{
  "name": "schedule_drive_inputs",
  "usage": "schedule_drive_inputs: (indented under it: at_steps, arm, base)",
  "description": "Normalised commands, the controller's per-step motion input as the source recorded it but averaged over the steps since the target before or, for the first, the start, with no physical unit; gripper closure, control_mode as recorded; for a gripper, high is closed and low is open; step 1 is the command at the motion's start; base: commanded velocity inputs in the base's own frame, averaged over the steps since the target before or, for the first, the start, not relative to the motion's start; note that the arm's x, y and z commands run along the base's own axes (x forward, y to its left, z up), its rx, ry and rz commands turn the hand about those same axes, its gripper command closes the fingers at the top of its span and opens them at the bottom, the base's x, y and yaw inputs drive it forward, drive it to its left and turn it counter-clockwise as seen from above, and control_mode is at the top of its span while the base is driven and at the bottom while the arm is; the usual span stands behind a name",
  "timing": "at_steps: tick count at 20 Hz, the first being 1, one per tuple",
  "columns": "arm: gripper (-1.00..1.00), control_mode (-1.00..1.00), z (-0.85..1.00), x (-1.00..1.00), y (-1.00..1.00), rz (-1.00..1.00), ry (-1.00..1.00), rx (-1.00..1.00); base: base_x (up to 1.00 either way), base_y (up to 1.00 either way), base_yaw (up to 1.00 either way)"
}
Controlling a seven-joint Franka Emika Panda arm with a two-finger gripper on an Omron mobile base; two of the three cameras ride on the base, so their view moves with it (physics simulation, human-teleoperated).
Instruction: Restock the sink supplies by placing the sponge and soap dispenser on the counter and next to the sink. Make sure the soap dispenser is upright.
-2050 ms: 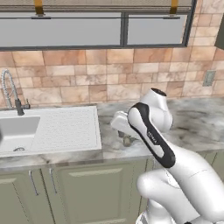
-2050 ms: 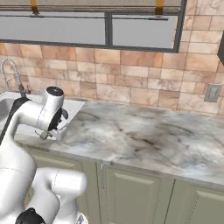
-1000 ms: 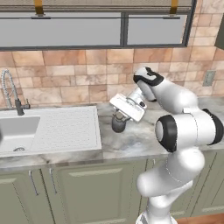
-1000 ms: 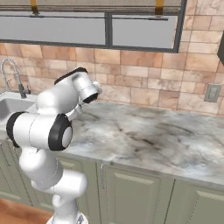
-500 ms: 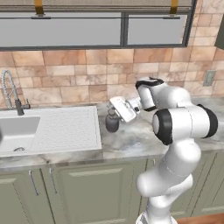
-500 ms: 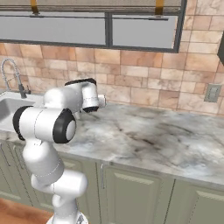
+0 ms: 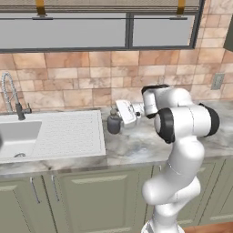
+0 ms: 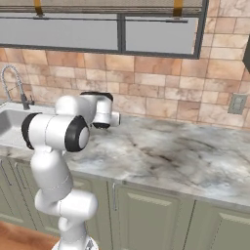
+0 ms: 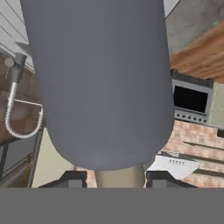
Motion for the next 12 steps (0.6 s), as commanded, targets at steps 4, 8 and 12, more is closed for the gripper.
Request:
schedule_drive_inputs:
  at_steps: [4,8,12]
  arm:
    - [1.00,-1.00,-0.46,0.45,-0.21,0.00,0.05,0.13]
    - [1.00,-1.00,-0.41,0.21,-0.34,0.00,0.00,0.07]
    - [1.00,-1.00,-0.45,0.20,-0.22,0.00,0.01,0.00]
  base:
    - [0.00,0.00,0.00]
    - [0.00,0.00,0.00]
    - [0.00,0.00,0.00]
